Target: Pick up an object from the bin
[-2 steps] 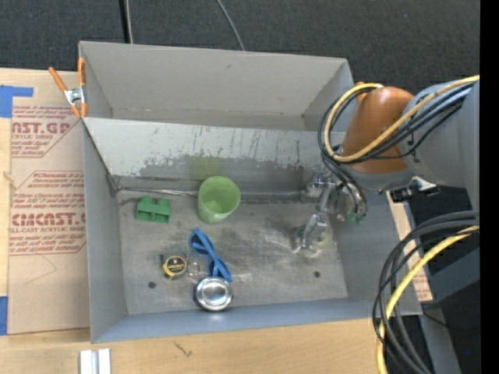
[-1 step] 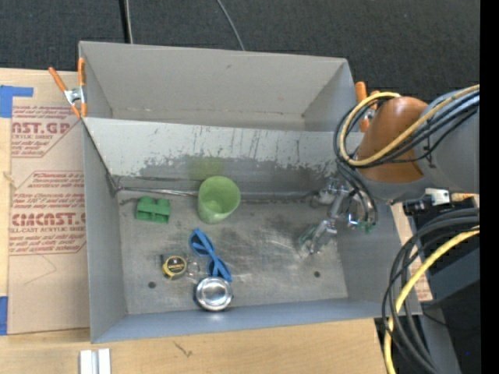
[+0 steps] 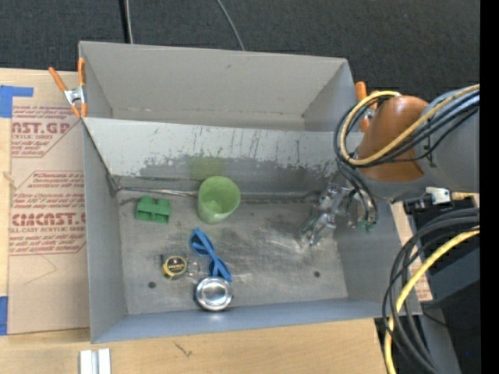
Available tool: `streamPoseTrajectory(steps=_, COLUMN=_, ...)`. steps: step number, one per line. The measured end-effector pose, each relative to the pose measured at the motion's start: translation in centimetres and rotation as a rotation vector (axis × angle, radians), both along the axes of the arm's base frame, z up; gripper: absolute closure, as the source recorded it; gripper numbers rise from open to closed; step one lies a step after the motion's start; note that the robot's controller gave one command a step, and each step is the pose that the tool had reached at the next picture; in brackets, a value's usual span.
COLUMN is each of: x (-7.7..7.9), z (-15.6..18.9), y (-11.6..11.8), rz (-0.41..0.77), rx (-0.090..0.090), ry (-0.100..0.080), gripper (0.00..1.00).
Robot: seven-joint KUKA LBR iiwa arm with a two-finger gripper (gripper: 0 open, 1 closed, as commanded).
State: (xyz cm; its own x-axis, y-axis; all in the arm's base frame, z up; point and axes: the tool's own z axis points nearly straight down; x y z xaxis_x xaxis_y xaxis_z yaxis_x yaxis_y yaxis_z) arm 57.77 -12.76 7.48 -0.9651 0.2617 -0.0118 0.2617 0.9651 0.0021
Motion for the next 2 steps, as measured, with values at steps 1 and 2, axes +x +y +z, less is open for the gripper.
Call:
streamPoseTrajectory(steps=1, x=0.3, z=7.1, y=0.1, rz=0.002, rx=0.0, ry=0.002, gripper=1.0)
streamPoseTrajectory(steps=2, x=0.4, z=10.1, y=0.1, rz=0.003, rx=0.001, ry=0.006, gripper=1.0)
